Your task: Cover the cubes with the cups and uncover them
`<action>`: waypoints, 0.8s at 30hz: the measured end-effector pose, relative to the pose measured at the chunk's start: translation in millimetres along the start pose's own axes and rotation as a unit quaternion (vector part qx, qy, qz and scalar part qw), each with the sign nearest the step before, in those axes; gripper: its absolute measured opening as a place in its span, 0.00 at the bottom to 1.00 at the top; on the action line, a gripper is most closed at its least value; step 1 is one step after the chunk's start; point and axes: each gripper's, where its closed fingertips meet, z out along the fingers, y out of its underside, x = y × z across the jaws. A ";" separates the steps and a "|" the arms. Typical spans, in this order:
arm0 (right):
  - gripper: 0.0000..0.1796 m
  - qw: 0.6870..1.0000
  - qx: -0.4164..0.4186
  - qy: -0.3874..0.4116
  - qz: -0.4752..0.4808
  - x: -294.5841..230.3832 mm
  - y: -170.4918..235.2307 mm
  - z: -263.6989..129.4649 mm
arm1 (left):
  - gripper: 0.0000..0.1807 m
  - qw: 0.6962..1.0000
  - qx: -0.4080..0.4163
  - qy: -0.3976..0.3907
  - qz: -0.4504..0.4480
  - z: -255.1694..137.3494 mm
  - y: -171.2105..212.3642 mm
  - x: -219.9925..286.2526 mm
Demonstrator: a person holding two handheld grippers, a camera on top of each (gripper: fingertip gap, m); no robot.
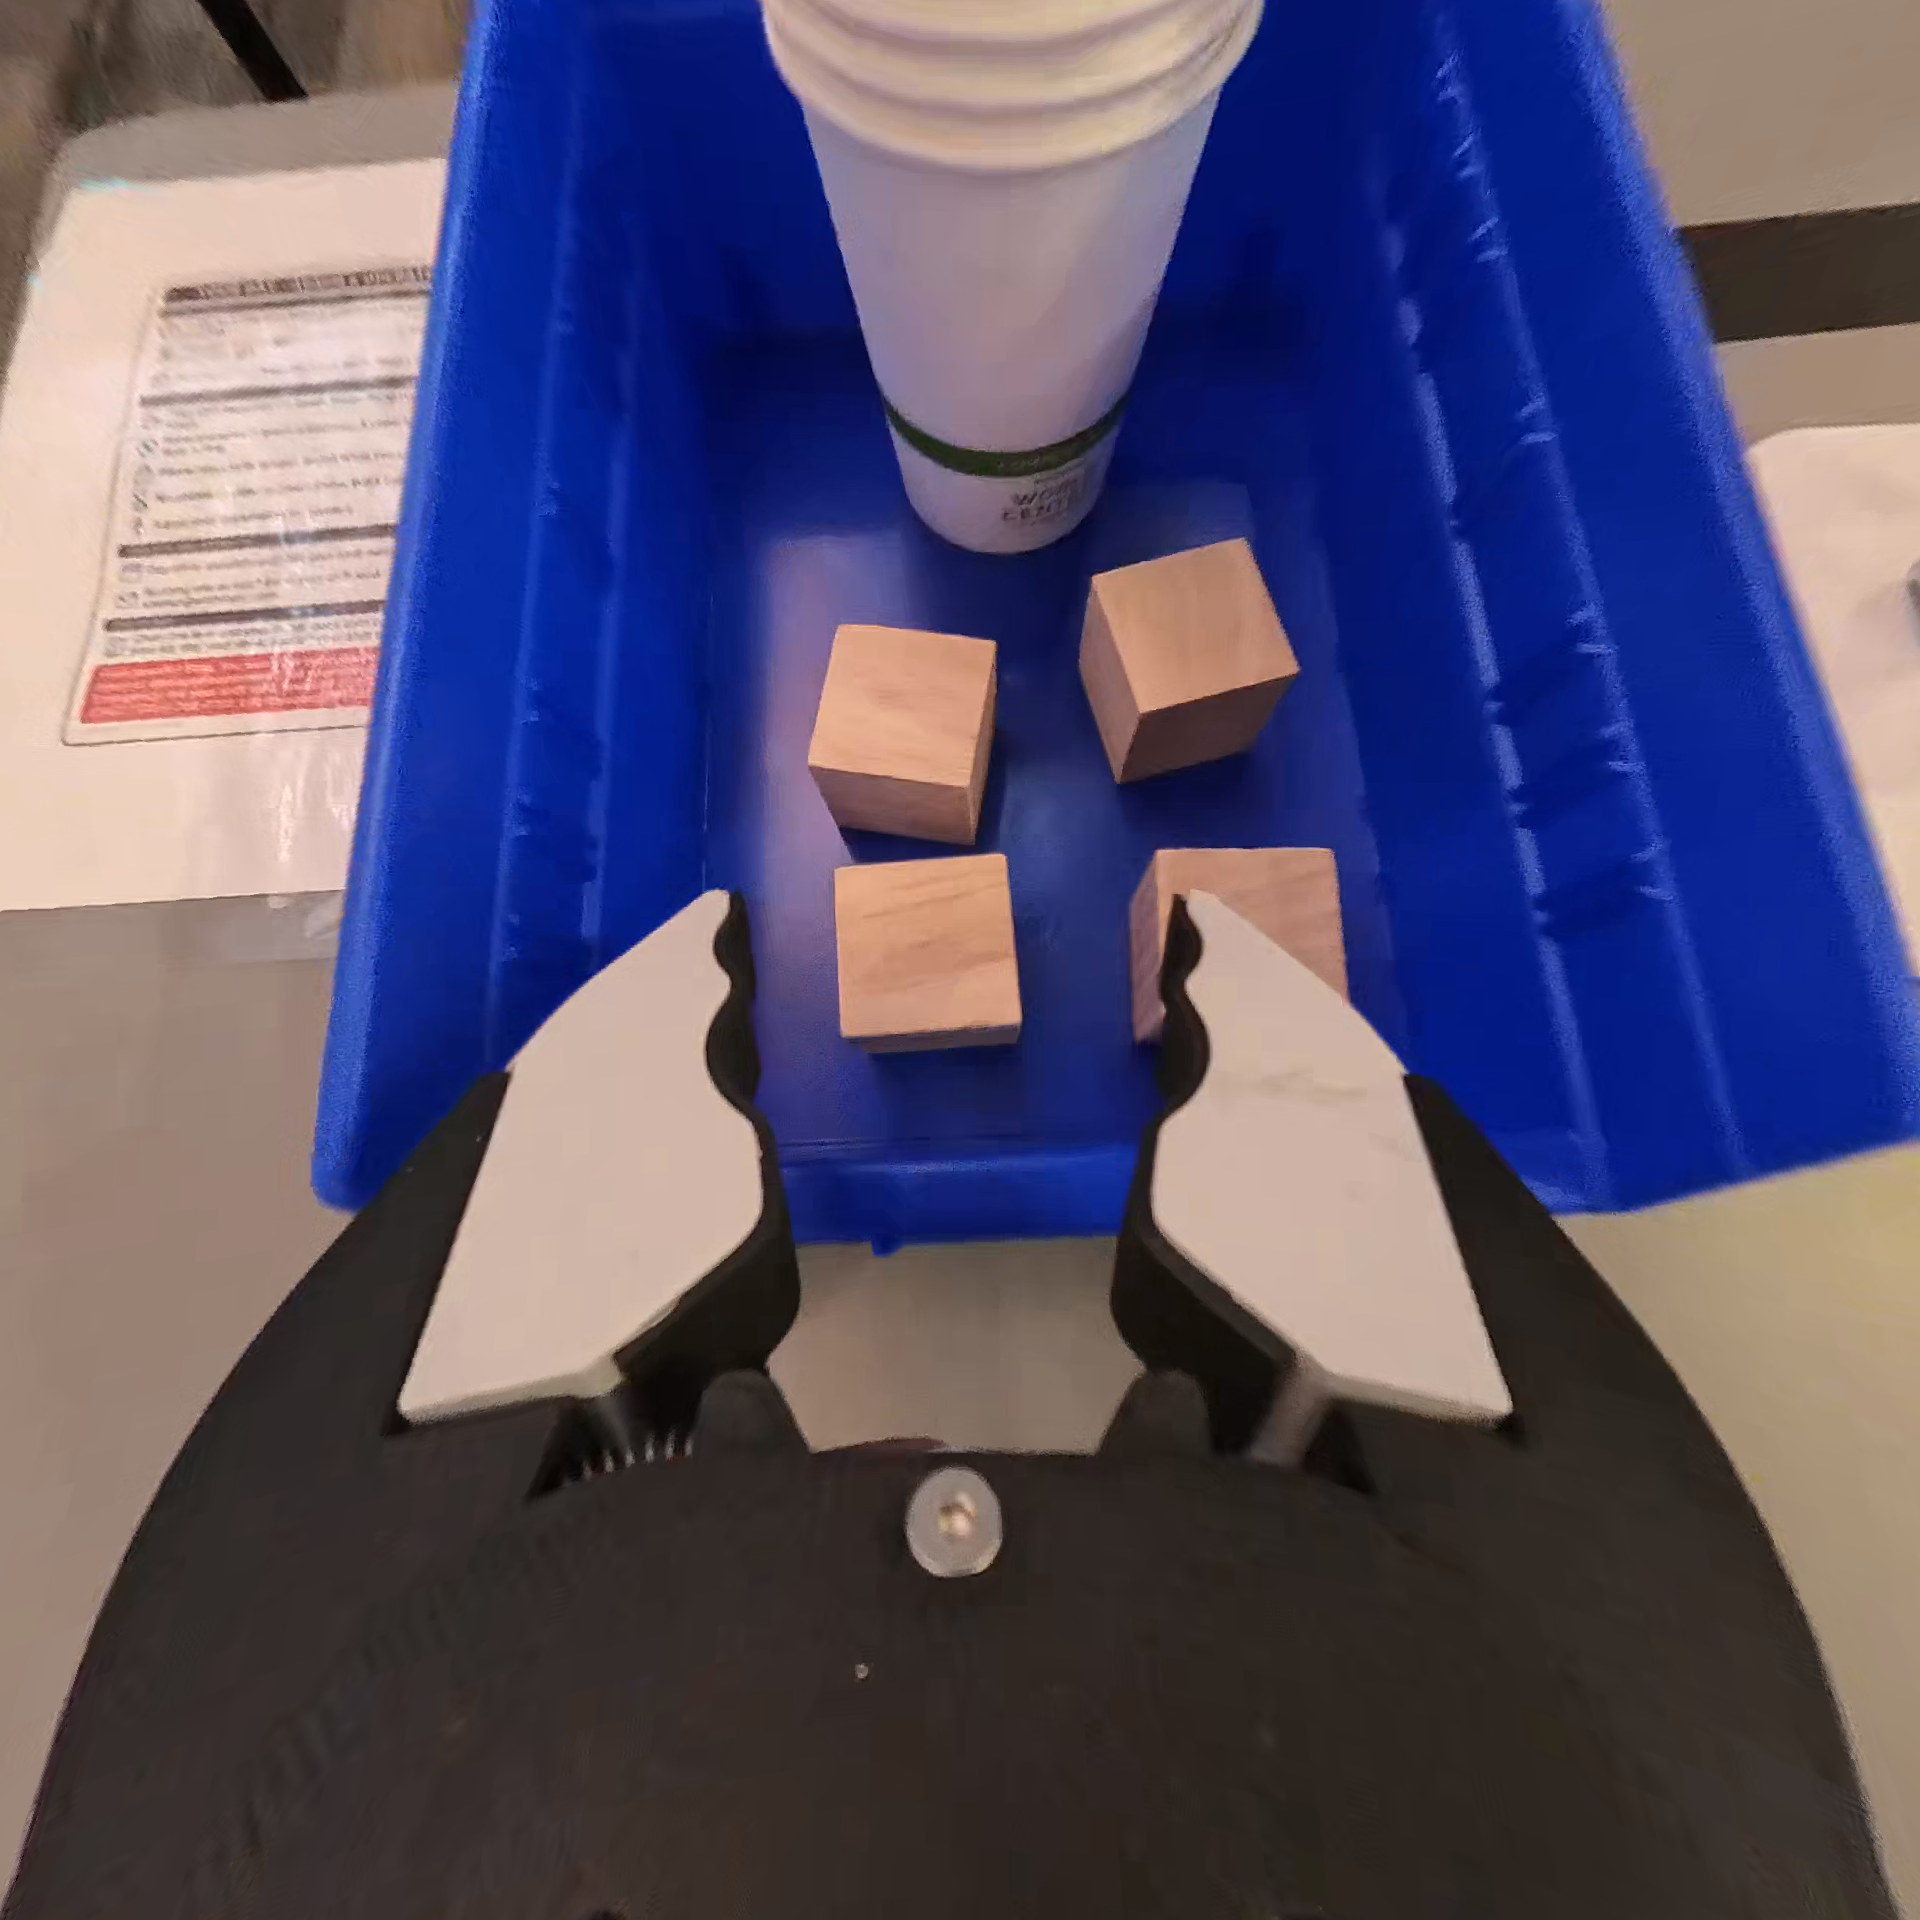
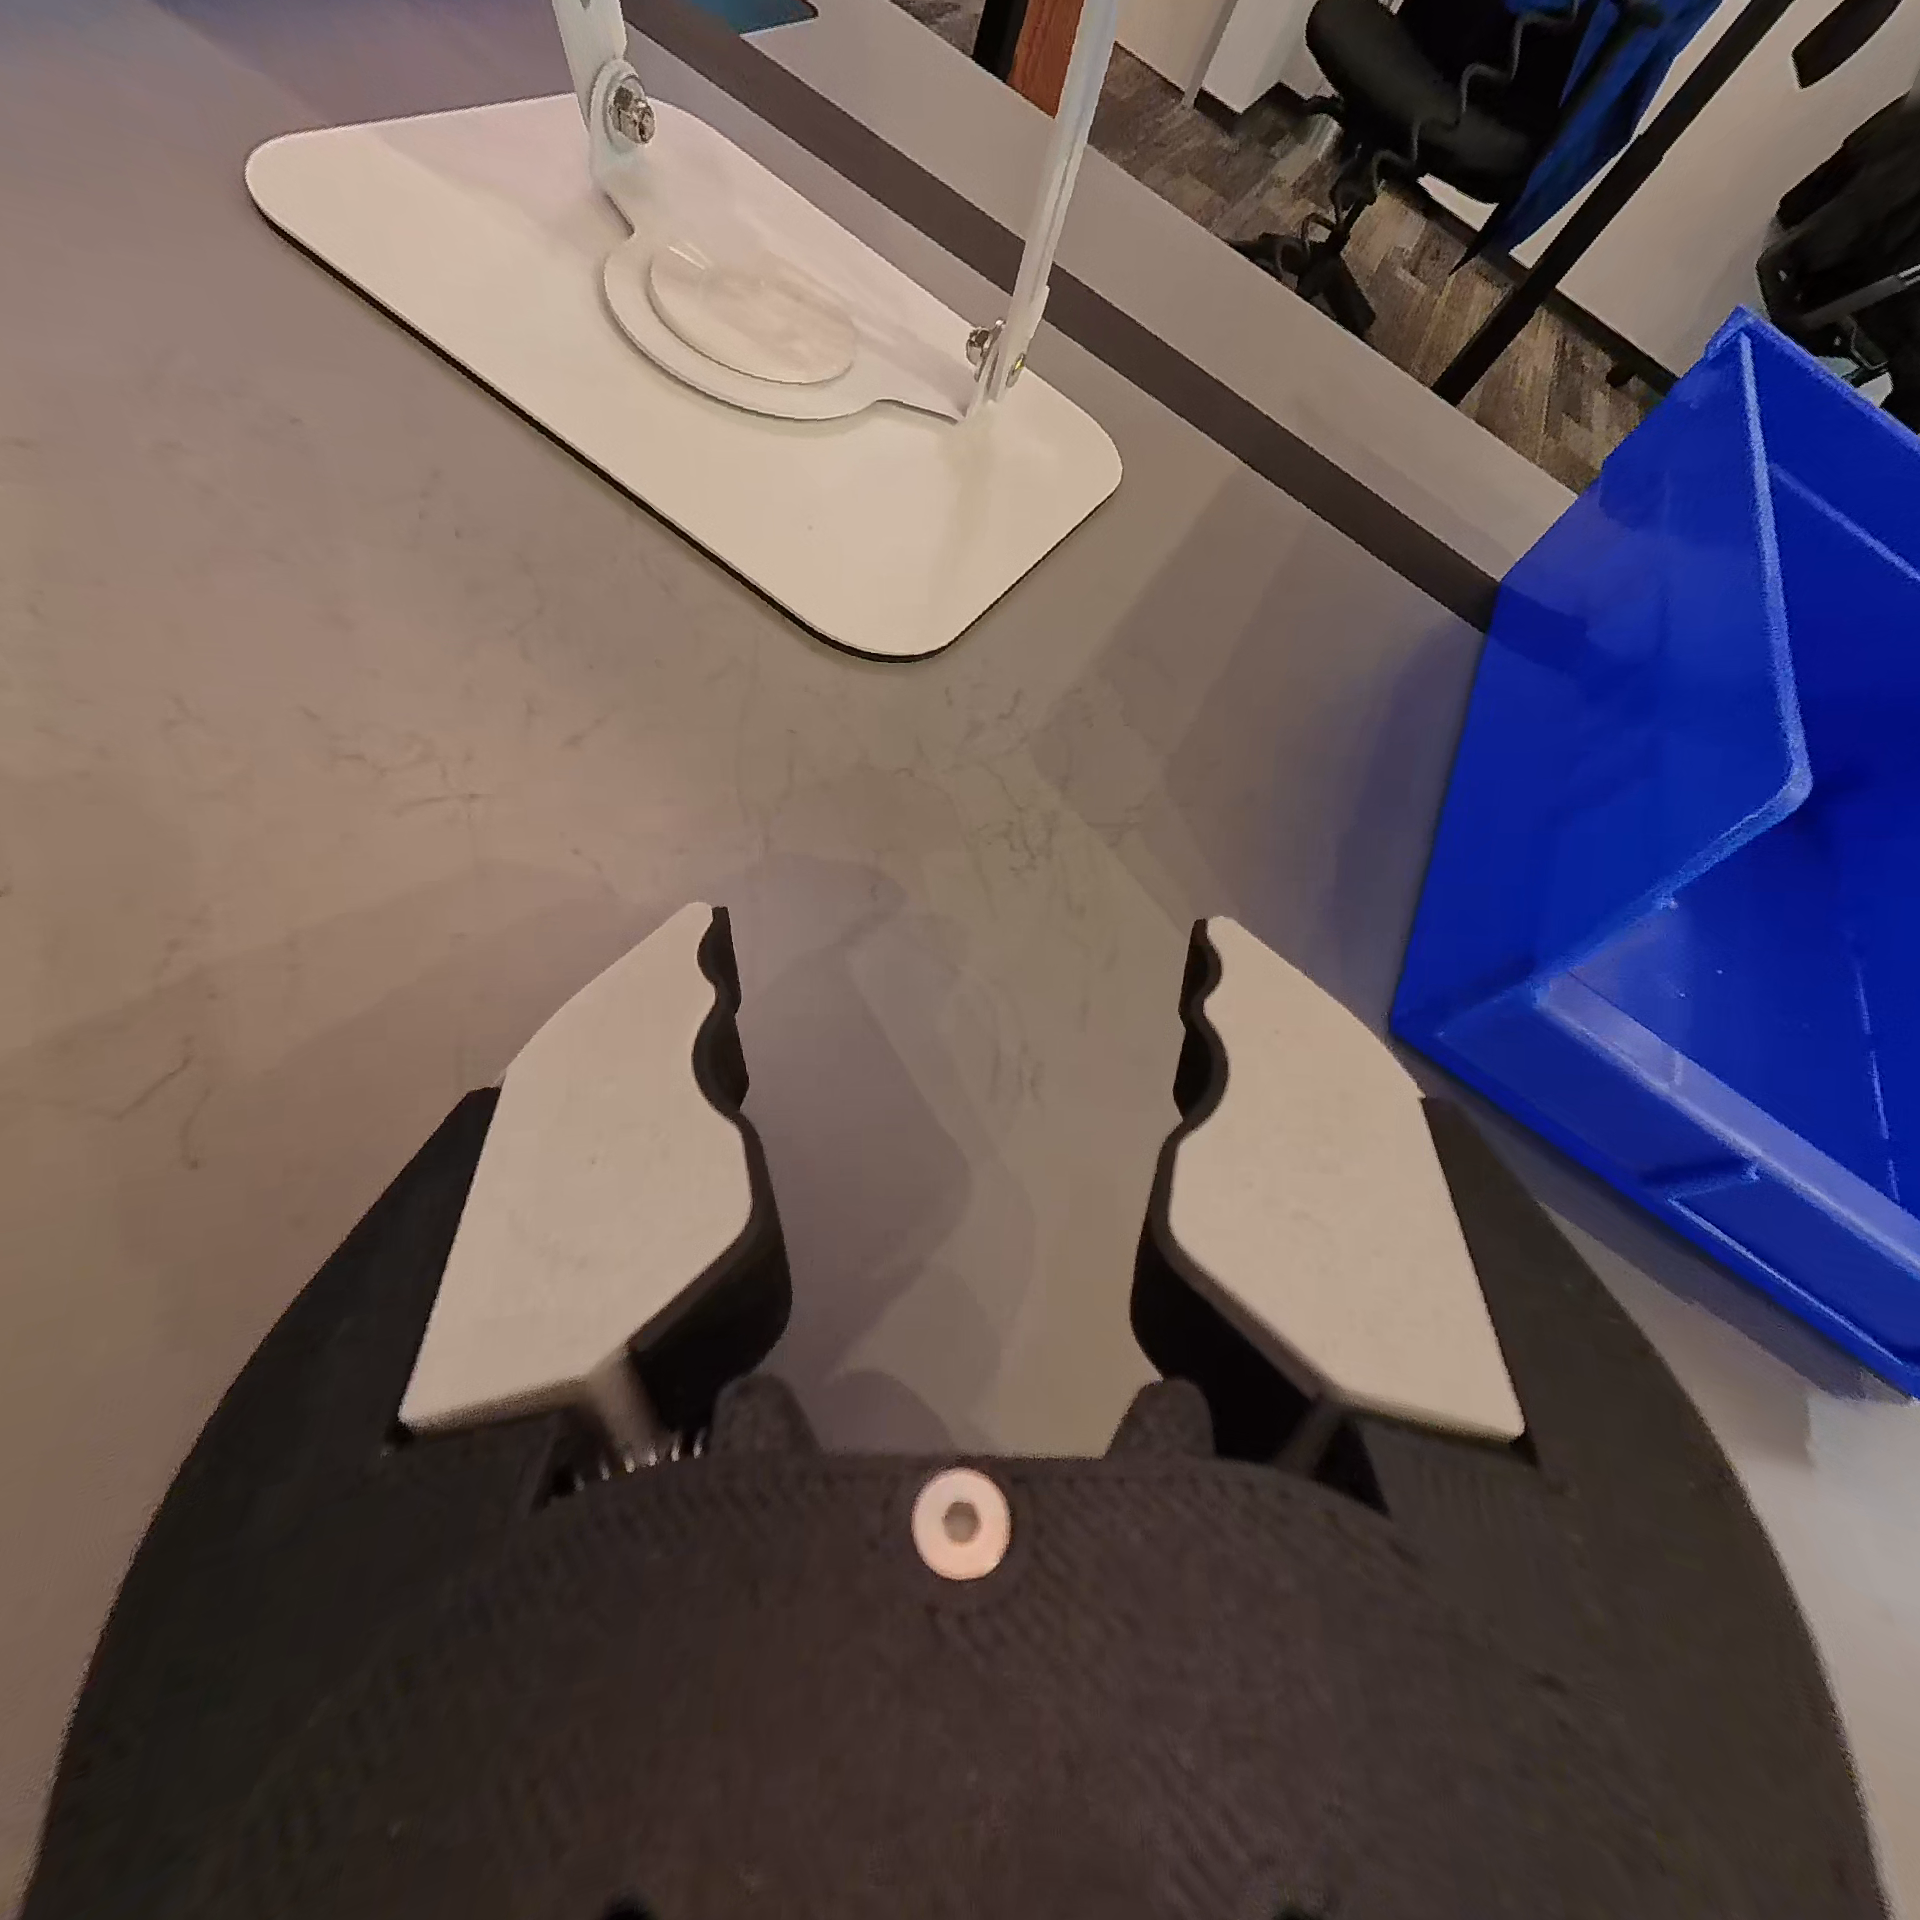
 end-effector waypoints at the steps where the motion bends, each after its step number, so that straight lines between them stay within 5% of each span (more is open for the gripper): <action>1: 0.46 1.000 -0.001 -0.001 0.000 -0.1 0.1 0.1 | 0.41 1.000 -0.013 0.001 -0.003 6.7 2.5 -1.6; 7: 0.45 1.000 -0.004 -0.006 0.003 -0.6 0.7 0.8 | 0.39 0.995 -0.094 0.004 -0.020 26.7 17.9 -8.7; 15: 0.45 1.000 -0.007 -0.012 0.005 -1.9 1.5 1.6 | 0.24 0.977 -0.209 0.031 -0.002 31.7 30.2 -4.6; 24: 0.44 1.000 -0.005 -0.015 0.009 -1.6 0.8 1.1 | 0.23 0.982 -0.187 0.016 0.028 19.6 18.4 -10.5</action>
